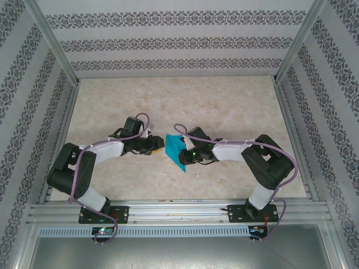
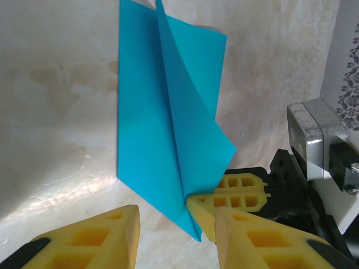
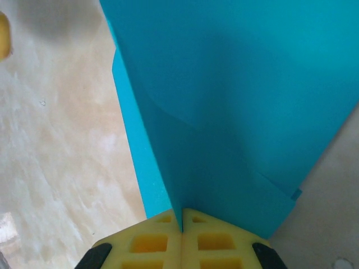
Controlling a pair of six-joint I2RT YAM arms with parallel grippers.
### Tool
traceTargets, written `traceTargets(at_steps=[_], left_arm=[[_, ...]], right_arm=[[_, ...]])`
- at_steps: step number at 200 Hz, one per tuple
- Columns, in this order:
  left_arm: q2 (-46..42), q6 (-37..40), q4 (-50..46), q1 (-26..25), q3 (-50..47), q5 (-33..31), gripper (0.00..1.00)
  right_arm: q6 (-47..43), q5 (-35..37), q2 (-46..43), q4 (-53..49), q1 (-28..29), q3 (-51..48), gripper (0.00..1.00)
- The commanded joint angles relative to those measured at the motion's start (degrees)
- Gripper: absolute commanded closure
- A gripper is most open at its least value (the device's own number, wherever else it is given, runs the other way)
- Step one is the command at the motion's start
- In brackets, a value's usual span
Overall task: Fold a paper plane with a square sheet of paper (fold left side to right side)
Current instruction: Fourth fold the wing at the center of the table.
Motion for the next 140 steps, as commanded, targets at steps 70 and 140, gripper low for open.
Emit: traceTargets(at_steps=[70,140], left_arm=[[9.93,1.95,-3.94,-5.08,9.61,-4.36,0.60],[15.49,4.38,-9.60,-6.92,15.24,-7.81,0.60]], right_arm=[[1.20,-2.27,1.19,1.57,-1.32,-1.35,1.00],[1.45,-3.29,1.83,2.49,-1.68,-1.75,1.00]])
